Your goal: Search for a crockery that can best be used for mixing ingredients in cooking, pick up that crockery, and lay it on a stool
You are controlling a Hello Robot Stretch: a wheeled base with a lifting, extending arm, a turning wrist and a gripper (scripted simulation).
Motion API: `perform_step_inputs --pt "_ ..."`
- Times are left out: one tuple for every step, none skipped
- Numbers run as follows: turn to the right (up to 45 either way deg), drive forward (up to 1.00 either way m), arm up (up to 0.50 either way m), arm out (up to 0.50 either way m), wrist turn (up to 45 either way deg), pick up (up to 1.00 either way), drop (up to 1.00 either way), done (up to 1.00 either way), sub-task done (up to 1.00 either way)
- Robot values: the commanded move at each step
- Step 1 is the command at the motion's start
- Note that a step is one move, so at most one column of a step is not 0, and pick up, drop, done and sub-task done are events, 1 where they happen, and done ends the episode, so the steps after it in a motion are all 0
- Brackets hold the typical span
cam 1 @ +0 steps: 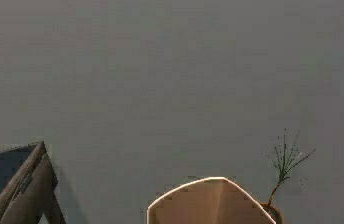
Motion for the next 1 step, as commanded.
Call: perform_step_inputs --pt "0.0 0.0 0.0 0.12 0.0 0.0 0.0 0.0 0.0"
